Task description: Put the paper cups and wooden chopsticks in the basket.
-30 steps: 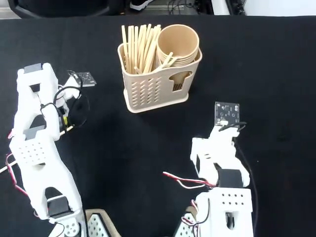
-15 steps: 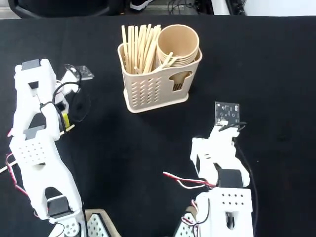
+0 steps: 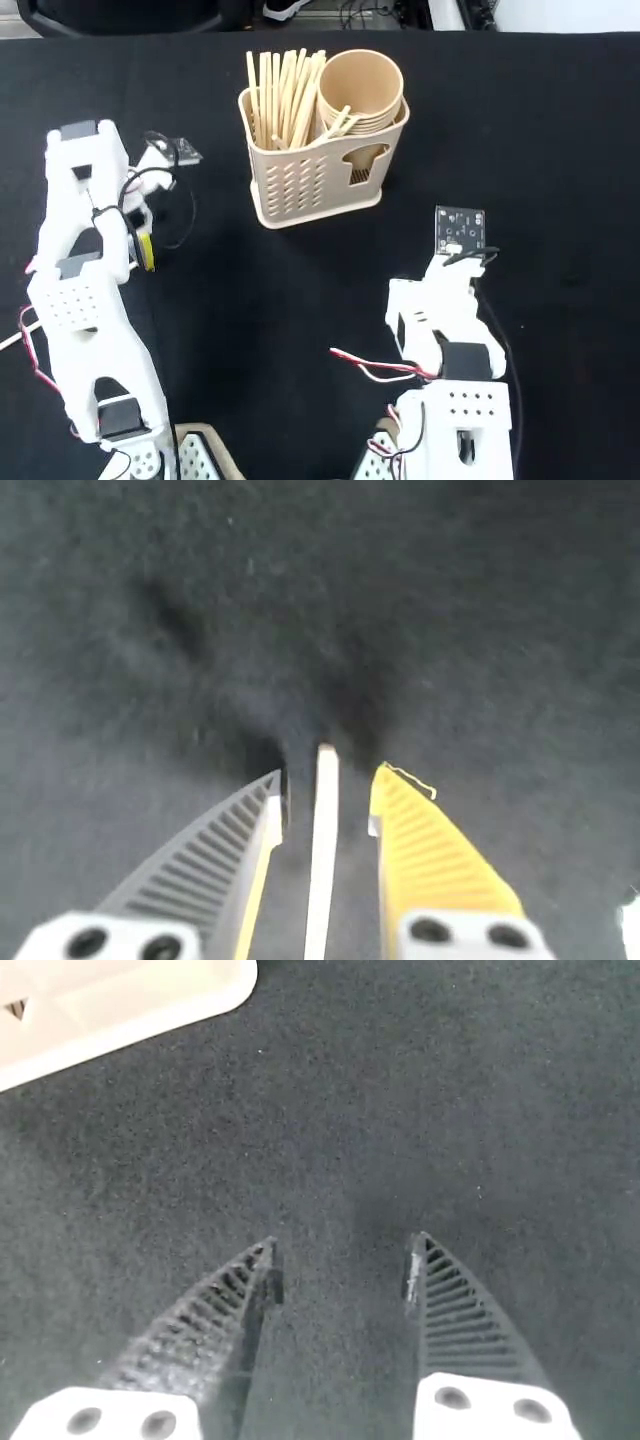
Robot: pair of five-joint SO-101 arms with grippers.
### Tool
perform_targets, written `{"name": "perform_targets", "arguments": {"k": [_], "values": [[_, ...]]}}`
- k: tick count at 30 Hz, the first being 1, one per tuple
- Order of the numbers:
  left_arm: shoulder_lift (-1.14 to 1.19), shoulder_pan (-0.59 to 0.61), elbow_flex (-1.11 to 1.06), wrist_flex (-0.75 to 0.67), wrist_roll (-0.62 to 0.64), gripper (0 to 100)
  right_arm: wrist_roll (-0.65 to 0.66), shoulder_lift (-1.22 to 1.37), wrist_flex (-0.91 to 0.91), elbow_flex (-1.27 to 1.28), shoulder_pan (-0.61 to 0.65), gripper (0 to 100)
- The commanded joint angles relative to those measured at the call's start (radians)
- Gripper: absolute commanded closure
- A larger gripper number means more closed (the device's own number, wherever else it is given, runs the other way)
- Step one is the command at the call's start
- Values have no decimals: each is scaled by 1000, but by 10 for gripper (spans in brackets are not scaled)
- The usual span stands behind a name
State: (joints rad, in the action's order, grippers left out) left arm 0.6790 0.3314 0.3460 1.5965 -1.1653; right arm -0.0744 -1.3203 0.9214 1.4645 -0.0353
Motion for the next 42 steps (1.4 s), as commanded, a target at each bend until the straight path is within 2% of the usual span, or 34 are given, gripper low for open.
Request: {"name": "perform_targets", "arguments": {"k": [1, 4, 8, 9, 15, 19, 23, 27, 30, 38, 42], "values": [[28, 8, -16, -58, 3, 848, -5, -8, 0, -7, -3, 790], [78, 27, 10, -60, 2, 863, -5, -8, 0, -7, -3, 790], [100, 45, 48, -49, 9, 978, -5, -8, 0, -7, -3, 790], [98, 45, 48, -37, 9, 970, -5, -8, 0, -7, -3, 790], [40, 21, 116, 166, 11, 971, -5, -8, 0, -7, -3, 790], [-107, 15, 122, 164, 94, 971, -5, -8, 0, -7, -3, 790], [-298, -8, 94, 164, 115, 971, -5, -8, 0, -7, -3, 790], [-540, -68, 24, 153, 219, 971, -5, -8, 0, -8, -3, 790], [-700, -143, -44, 29, 345, 971, -5, -8, 0, -8, -3, 790], [-954, -343, -228, -605, 700, 971, -5, -8, 0, -8, -3, 790], [-1014, -386, -226, -855, 793, 971, -5, -8, 0, -8, -3, 790]]}}
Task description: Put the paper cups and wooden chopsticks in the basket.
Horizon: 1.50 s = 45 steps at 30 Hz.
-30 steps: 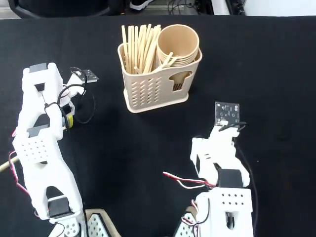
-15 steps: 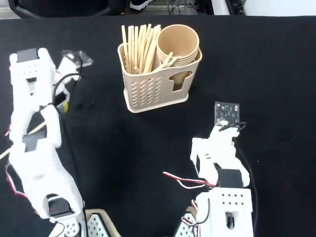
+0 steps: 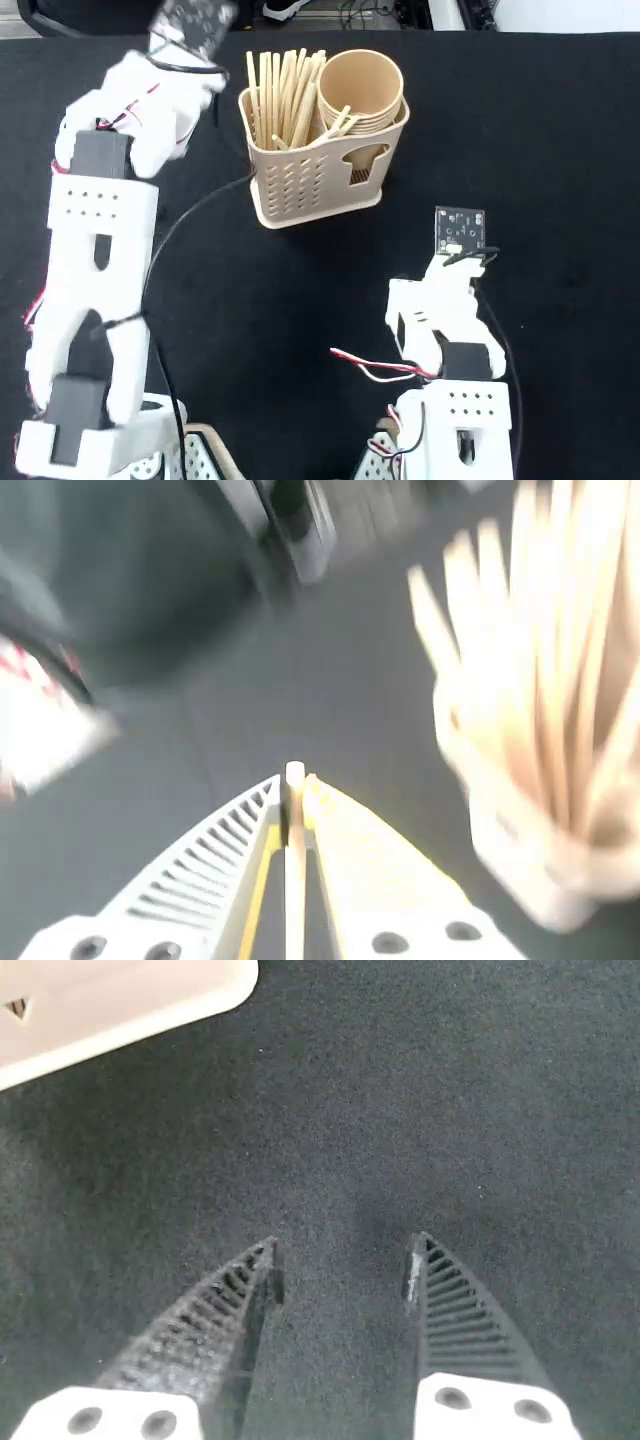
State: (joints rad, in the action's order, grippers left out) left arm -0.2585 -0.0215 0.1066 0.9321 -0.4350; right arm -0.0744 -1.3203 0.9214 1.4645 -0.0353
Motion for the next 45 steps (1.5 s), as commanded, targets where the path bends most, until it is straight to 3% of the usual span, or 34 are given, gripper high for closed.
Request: {"name": "perform_targets", "arguments": {"k": [1, 4, 10, 14, 28, 37, 39, 45], "values": [[-89, -35, 22, -236, 80, 971, -5, -8, 0, -8, -3, 790], [-135, -31, 73, -318, 155, 971, -5, -8, 0, -8, -3, 790], [-229, -38, 193, -325, 388, 971, -5, -8, 0, -8, -3, 790], [-261, -120, 211, -325, 528, 971, -5, -8, 0, -8, -3, 790], [-60, -173, 166, -318, 534, 970, -5, -8, 0, -8, -3, 790], [-51, -168, 2, -147, 528, 966, -5, -8, 2, -8, -3, 790], [-51, -136, -12, -89, 532, 923, -5, -8, 2, -8, -3, 790], [-52, -114, -2, 95, 534, 637, -5, -8, 0, -7, -3, 790]]}}
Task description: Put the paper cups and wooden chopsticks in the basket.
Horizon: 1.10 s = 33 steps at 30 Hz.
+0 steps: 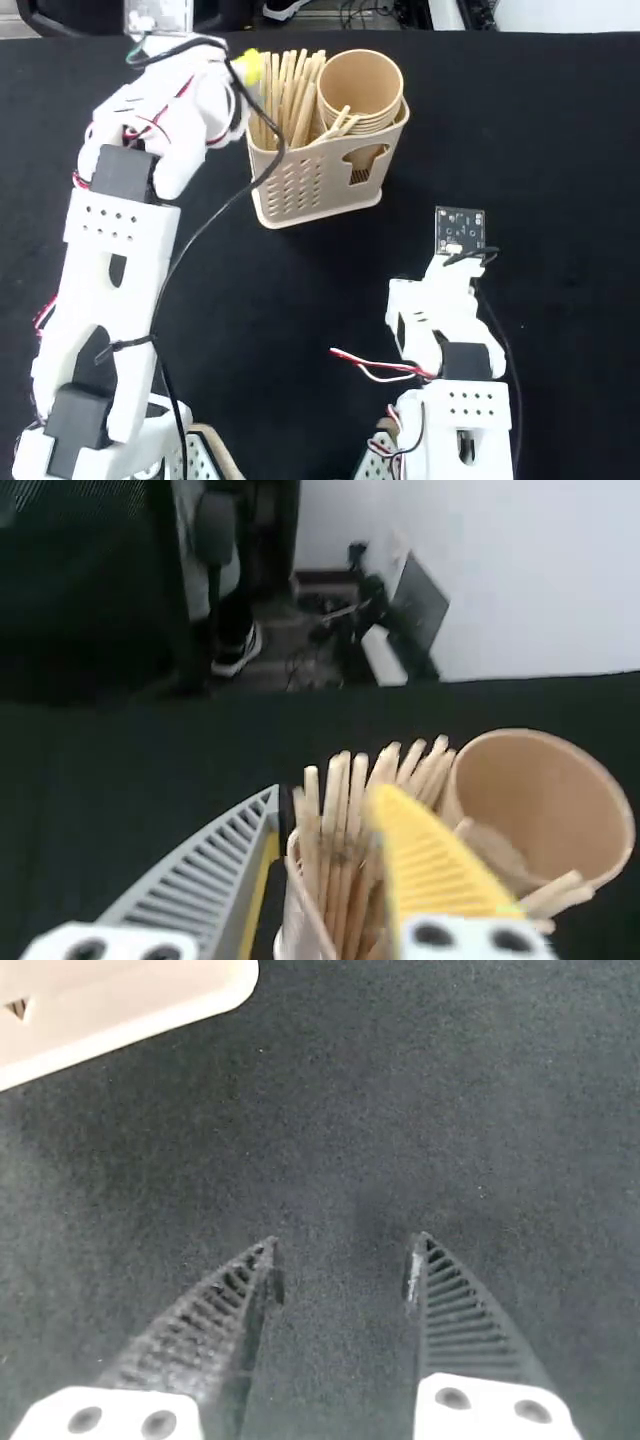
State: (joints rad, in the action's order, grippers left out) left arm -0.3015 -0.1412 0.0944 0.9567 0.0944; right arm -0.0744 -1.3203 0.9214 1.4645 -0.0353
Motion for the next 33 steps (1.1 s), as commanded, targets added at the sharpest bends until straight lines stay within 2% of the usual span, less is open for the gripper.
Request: {"name": "perform_targets", "arguments": {"k": [1, 6, 9, 13, 16, 19, 23, 25, 27, 30, 33], "values": [[-15, 4, 25, 100, 5, 627, -5, -8, 0, -7, -5, 790], [-91, 4, 171, 265, 5, 626, -3, -8, 0, -7, -6, 790], [-192, 13, 288, 419, -12, 626, -3, -8, 0, -10, -14, 790], [-334, 35, 325, 574, -184, 626, -3, -8, 2, -12, -14, 790], [-433, 139, 242, 654, -259, 627, -3, -8, 2, -12, -14, 790], [-529, 265, 82, 655, -262, 627, -3, -8, 38, -30, -14, 790], [-710, 478, -200, 649, -264, 627, -2, -8, 192, -143, -14, 791], [-830, 559, -358, 620, -264, 627, 41, -8, 204, -176, -12, 791], [-973, 619, -555, 552, -265, 627, 137, -10, 198, -194, -5, 791], [-1221, 644, -918, 364, -264, 627, 302, -10, 206, -211, -25, 791], [-1484, 645, -1274, 183, -258, 627, 358, -8, 206, -200, -63, 791]]}}
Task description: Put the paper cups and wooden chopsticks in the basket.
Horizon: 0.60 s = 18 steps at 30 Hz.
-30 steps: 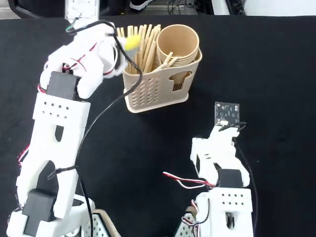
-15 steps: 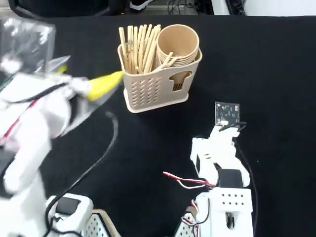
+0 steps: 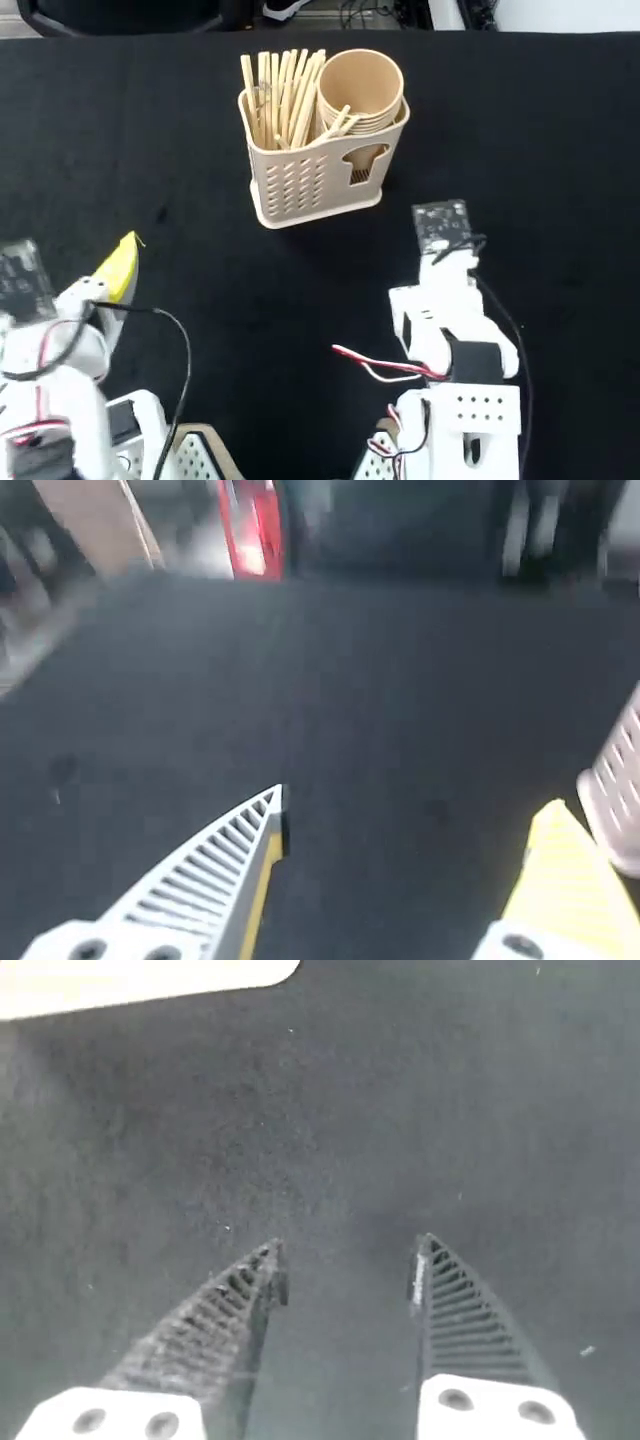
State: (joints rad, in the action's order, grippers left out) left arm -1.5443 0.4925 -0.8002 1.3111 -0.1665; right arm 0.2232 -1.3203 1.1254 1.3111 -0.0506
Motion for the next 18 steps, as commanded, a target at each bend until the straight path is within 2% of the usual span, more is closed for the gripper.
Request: {"name": "perform_targets", "arguments": {"k": [1, 8, 11, 16, 18], "values": [[-302, 12, -479, -204, 3, 627, 58, -8, 2, -47, -68, 791], [-190, 10, -776, -390, 28, 636, 58, -8, -104, 73, -98, 791], [-216, 8, -848, -387, 38, 701, 64, -8, -195, 159, -98, 821], [-281, 19, -898, -351, 38, 791, 98, -8, -310, 268, -100, 990], [-281, 21, -897, -322, 31, 812, 92, -8, -338, 315, -104, 966]]}}
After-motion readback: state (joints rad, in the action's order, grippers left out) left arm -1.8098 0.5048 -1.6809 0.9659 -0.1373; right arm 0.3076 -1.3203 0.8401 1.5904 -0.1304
